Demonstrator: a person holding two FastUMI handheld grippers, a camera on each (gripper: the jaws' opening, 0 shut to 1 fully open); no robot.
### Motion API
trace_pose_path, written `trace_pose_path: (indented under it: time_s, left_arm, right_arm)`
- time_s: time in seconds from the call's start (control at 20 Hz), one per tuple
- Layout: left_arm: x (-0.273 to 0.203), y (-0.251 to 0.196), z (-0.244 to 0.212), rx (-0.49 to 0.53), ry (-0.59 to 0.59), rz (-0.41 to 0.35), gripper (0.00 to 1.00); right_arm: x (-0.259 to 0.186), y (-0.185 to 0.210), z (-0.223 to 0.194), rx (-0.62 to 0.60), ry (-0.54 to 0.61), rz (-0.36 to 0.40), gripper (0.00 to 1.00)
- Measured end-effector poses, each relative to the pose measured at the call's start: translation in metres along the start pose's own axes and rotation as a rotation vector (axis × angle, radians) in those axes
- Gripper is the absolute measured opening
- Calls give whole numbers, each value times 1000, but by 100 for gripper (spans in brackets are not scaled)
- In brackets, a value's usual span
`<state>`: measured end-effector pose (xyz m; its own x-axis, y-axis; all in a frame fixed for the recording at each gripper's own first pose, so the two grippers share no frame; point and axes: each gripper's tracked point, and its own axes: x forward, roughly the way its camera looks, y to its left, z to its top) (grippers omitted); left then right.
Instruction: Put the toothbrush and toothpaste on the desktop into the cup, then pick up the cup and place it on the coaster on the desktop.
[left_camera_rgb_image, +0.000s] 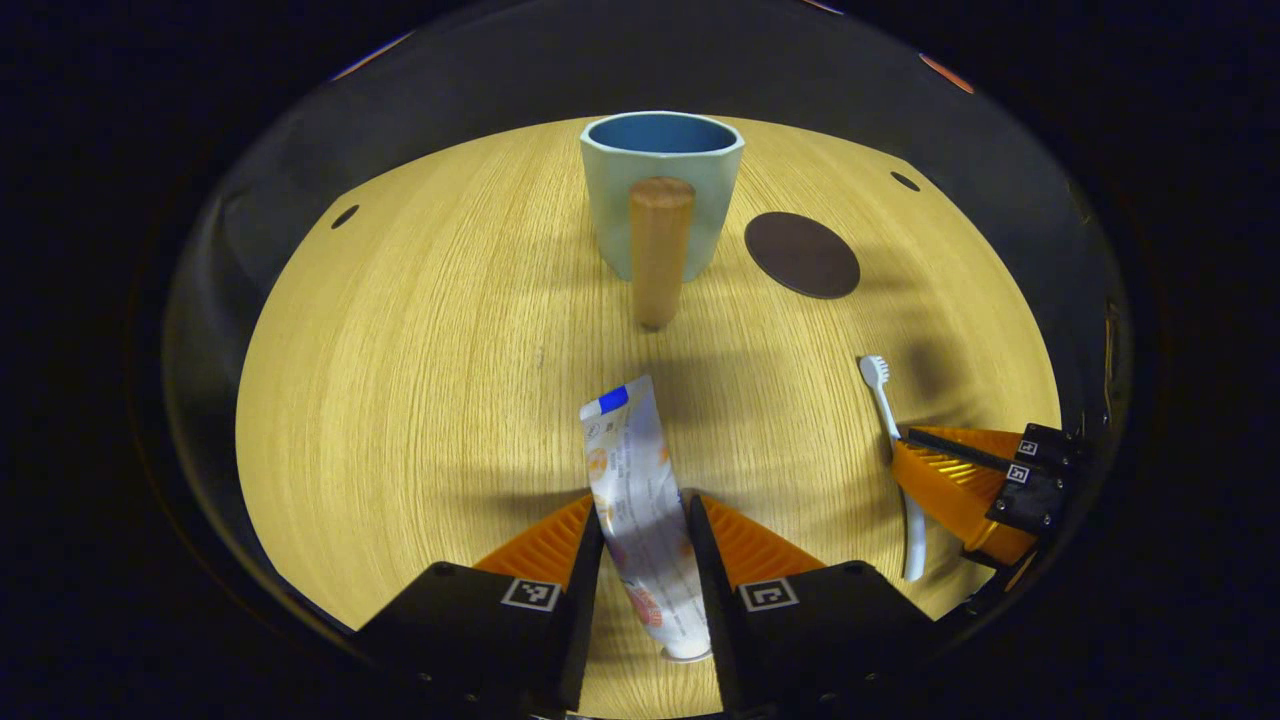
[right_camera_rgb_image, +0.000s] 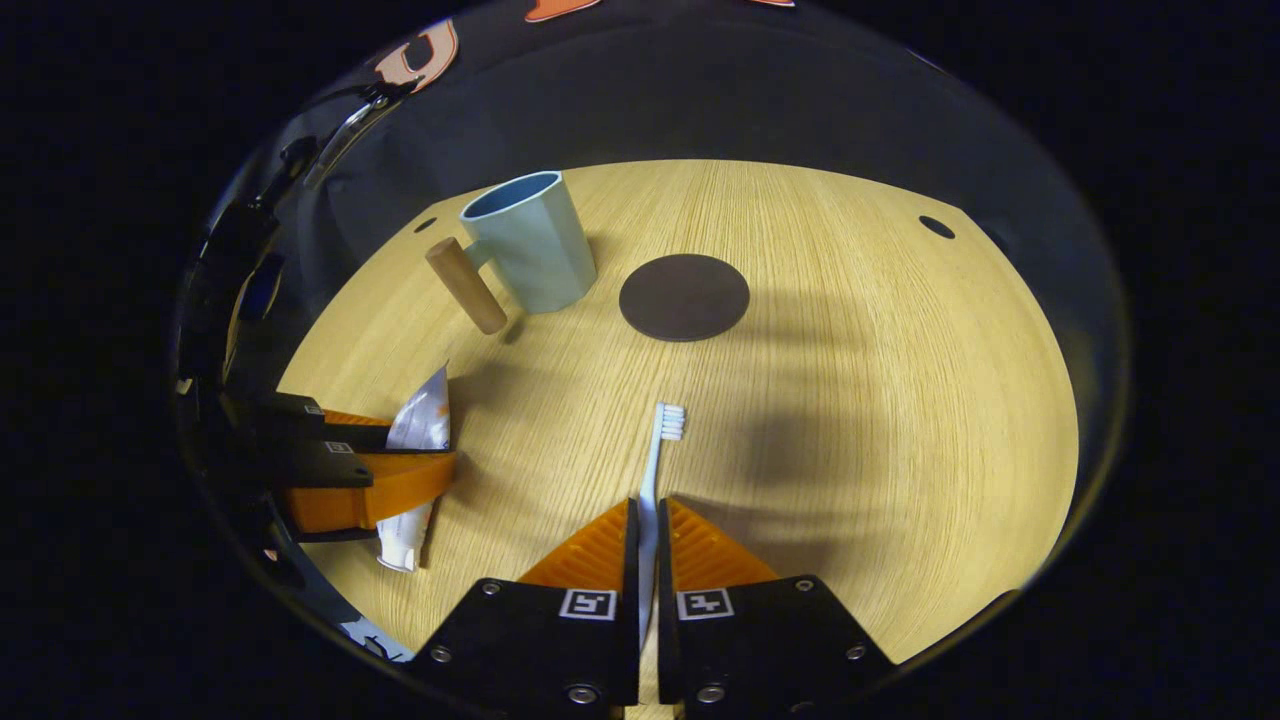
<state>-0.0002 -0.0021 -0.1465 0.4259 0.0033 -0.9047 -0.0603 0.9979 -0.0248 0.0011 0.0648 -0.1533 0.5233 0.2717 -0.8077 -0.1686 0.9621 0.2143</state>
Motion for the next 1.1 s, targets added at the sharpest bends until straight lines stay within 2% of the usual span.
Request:
trace_pose_path:
  time_s: [0.1,0.2,0.3,0.35,0.4,0.45,0.5,0.6,0.75,0.9,1.1]
  left_arm:
    - [1,2,-4,-16,-3,16,46]
    - [0,1,-2,-43,-7,5,17]
    - [-5,0,8,-62,-18,-22,18]
    - [-1,-2,7,-69,-31,-37,13]
    - [0,-6,11,-78,-44,-65,13]
    - [1,-8,17,-87,-60,-83,19]
    - [-2,-3,16,-84,-80,-96,10]
    - [-8,6,25,-83,-130,-121,10]
    - [-24,30,46,-46,-210,-139,10]
    - [-29,26,55,-29,-293,-152,10]
    - [-36,38,83,-35,-470,-173,10]
  right_arm:
    - [0,1,0,-6,-12,3,8]
    - [0,2,1,-10,-26,11,6]
    - [1,6,1,-14,-41,34,5]
    - [0,7,2,-12,-46,45,4]
    - [0,7,2,-7,-56,55,4]
    - [-2,7,6,-2,-71,62,4]
    - [-3,7,9,12,-90,65,5]
    - [-6,9,12,24,-116,76,4]
    - [-10,12,25,39,-176,94,4]
    - [-15,15,36,46,-232,106,4]
    - [-22,20,54,53,-321,137,4]
